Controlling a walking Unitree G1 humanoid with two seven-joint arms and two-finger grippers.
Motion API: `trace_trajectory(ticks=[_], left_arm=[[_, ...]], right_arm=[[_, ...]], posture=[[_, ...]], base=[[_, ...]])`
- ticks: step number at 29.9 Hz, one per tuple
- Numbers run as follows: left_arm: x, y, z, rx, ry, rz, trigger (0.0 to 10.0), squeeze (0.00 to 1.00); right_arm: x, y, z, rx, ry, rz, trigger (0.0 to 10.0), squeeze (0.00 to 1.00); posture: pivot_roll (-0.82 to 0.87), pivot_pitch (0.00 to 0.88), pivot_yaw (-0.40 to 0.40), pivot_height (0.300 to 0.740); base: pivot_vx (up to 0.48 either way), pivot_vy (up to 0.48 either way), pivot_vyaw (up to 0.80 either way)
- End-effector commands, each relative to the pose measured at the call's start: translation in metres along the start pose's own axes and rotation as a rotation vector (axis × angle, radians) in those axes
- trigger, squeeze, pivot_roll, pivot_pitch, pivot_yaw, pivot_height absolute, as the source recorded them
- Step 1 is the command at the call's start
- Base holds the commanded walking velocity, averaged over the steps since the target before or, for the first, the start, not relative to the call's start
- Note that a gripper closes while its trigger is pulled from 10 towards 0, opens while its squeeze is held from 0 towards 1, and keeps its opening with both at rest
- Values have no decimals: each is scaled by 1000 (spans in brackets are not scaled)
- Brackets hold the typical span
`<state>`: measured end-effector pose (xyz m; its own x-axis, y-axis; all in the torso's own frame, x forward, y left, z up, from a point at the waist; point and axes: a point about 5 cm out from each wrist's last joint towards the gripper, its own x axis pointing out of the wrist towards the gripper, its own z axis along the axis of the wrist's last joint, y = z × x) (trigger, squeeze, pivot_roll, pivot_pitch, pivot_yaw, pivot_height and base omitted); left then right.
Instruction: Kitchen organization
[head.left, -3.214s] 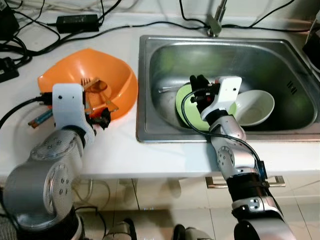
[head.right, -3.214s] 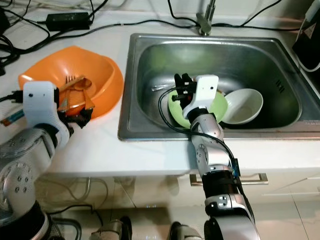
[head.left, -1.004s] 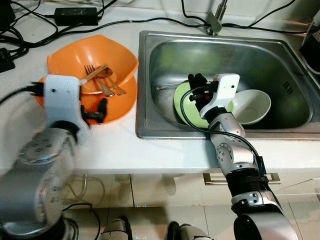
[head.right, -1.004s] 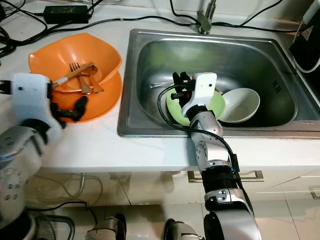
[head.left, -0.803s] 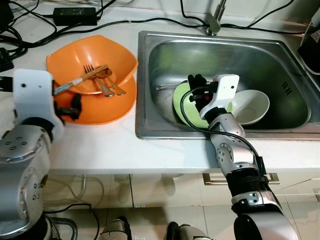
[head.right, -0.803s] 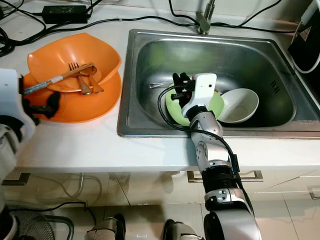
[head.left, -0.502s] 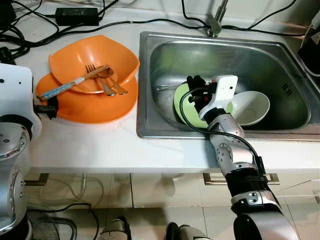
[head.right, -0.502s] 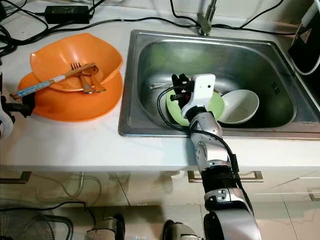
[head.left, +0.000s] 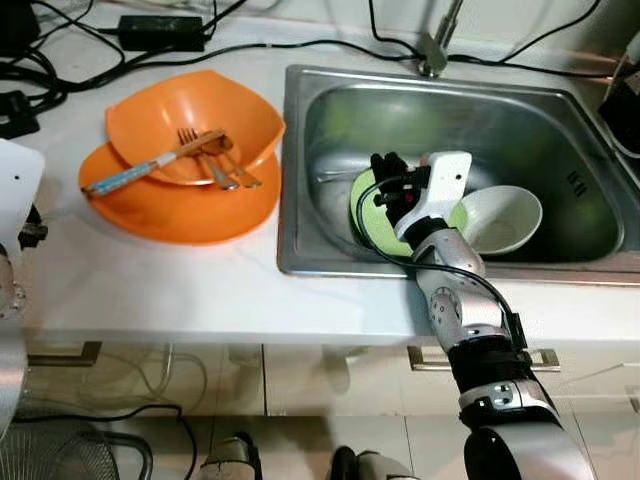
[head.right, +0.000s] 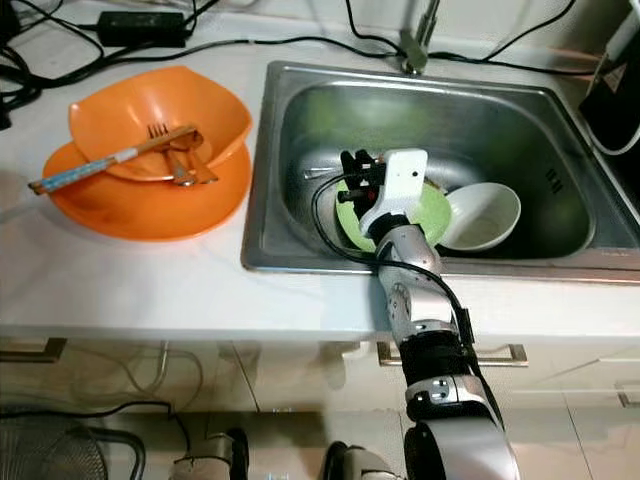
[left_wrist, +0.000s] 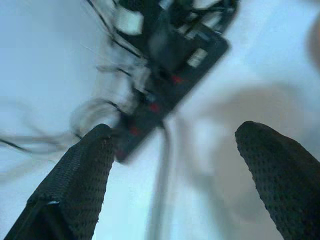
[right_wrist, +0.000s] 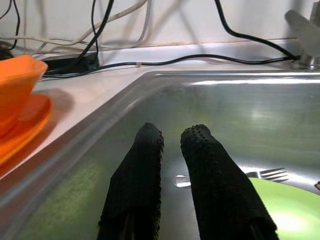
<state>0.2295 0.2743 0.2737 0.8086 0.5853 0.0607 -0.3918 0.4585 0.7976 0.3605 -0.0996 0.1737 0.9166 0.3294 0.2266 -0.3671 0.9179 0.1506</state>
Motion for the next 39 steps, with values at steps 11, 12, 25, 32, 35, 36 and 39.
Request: trace_trajectory(ticks=[11, 12, 25, 32, 35, 36, 39], left_arm=[[5, 15, 43, 185, -302, 354, 10000, 0], [4, 14, 46, 185, -318, 360, 10000, 0], [-2, -27, 97, -443, -539, 120, 10000, 0], [-18, -53, 121, -587, -700, -132, 10000, 0], [-21, -63, 127, -662, -736, -237, 10000, 0], [-21, -66, 128, -695, -737, -262, 10000, 0], [-16, -76, 126, -761, -719, -290, 10000, 0]], right_arm=[[-1, -5, -5, 20, 10, -21, 10000, 0], [-1, -5, -5, 21, 8, -21, 10000, 0], [1, -6, 0, 24, -22, -25, 10000, 0], [-1, -6, 9, 46, -101, -20, 10000, 0], [1, -6, 16, 41, -137, -22, 10000, 0], [2, -7, 18, 39, -146, -24, 10000, 0], [4, -8, 26, 17, -175, -27, 10000, 0]], posture=[[87, 130, -85, 740], [87, 130, -85, 740], [69, 105, -71, 740], [59, 96, -65, 740], [52, 85, -62, 740], [51, 84, -62, 740], [46, 81, -62, 740]], base=[[0, 0, 0], [0, 0, 0], [0, 0, 0], [0, 0, 0], [0, 0, 0], [0, 0, 0], [0, 0, 0]])
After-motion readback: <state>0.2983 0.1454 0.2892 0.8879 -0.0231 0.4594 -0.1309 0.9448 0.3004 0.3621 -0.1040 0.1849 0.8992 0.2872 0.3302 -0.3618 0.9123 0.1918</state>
